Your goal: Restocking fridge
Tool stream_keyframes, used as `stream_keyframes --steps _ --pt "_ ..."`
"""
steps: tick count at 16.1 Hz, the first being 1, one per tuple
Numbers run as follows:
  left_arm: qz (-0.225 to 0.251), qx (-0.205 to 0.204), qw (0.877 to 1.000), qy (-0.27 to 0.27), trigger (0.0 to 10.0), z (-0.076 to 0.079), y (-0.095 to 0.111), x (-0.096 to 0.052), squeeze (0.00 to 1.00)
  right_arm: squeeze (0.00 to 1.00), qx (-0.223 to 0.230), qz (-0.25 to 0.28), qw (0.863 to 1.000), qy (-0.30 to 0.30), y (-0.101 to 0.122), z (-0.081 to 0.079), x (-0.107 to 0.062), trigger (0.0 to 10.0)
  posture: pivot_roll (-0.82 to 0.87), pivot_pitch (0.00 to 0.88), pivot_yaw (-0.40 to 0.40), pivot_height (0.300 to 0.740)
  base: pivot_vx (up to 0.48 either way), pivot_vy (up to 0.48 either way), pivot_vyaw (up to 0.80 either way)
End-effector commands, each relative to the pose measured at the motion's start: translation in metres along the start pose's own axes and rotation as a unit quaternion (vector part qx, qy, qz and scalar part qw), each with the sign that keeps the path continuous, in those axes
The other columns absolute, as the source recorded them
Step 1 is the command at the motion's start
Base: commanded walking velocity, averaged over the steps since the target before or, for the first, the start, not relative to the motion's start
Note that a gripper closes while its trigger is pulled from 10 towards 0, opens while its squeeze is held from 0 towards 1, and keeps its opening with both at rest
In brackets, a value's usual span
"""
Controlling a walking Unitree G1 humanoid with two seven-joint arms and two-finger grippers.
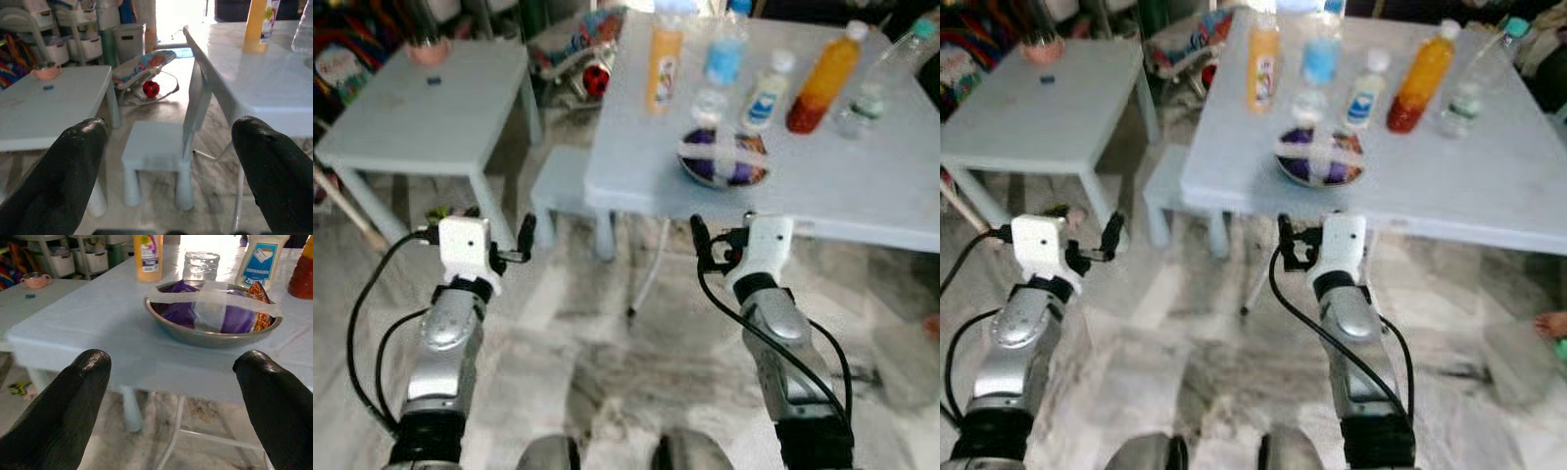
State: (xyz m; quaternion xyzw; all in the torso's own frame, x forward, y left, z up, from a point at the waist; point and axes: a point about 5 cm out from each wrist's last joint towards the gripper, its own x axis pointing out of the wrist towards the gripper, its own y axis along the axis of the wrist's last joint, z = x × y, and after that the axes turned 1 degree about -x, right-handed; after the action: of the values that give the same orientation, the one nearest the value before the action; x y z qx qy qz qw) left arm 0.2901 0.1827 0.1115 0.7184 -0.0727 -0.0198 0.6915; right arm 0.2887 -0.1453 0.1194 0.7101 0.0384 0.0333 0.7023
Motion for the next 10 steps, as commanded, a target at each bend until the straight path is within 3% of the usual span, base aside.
stream_keyframes --steps 1,5,6,8,10 --pt "0.0 -0.008 1.0 -0.018 10.0 0.0112 0.0013 0.0024 0.0 0.0 -0.005 -0.005 1.0 -0.02 -0.0021 0.0113 -0.0026 10.0 -0.06 0.112 -0.022 0.74 0.394 0.274 -0.8" --pt "0.0 -0.004 1.0 -0.023 10.0 0.0093 0.0018 0.0009 0.0 0.0 -0.004 -0.002 1.0 -0.019 -0.0014 0.0106 -0.0013 10.0 -0.06 0.113 -0.022 0.74 0.394 0.273 -0.74" --pt "-0.002 -0.02 1.0 -0.013 10.0 0.0064 0.0021 0.0007 0.0 0.0 -0.003 -0.002 1.0 -0.019 -0.0016 0.0107 -0.0013 10.0 -0.06 0.113 -0.022 0.74 0.394 0.274 -0.41" --pt "0.006 -0.026 1.0 -0.009 10.0 0.0043 0.0051 0.0009 0.0 0.0 -0.004 -0.002 1.0 -0.019 -0.0017 0.0109 -0.0007 10.0 -0.06 0.113 -0.023 0.74 0.369 0.262 0.0" --pt "0.012 -0.03 0.999 -0.017 10.0 0.0068 0.0073 0.0009 0.0 0.0 -0.004 -0.002 1.0 -0.018 -0.0019 0.011 -0.0004 10.0 -0.06 0.111 -0.025 0.74 0.0 0.0 0.0"
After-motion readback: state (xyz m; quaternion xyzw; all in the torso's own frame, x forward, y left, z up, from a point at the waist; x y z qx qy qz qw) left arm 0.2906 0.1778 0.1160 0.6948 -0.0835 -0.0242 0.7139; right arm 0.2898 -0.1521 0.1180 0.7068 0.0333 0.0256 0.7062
